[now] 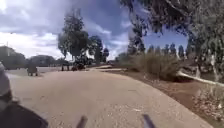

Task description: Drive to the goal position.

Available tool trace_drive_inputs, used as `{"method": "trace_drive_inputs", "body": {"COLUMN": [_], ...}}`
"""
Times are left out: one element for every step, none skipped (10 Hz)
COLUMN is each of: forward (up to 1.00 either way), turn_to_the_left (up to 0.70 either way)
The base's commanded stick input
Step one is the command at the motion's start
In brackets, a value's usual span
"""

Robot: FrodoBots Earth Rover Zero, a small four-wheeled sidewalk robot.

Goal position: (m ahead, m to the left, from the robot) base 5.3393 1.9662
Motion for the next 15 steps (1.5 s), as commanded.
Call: {"method": "trace_drive_inputs", "body": {"forward": [1.0, 1.0, 1.0, 1.0, 1.0, 1.0, 1.0, 1.0, 1.0, 1.0, 1.0, 1.0, 1.0, 1.0, 1.0], "turn_to_the_left": [0.12, 0.28, 0.4, 0.4, 0.4, 0.4, 0.4, 0.4, 0.4, 0.4, 0.4, 0.4, 0.4, 0.23, 0.0]}}
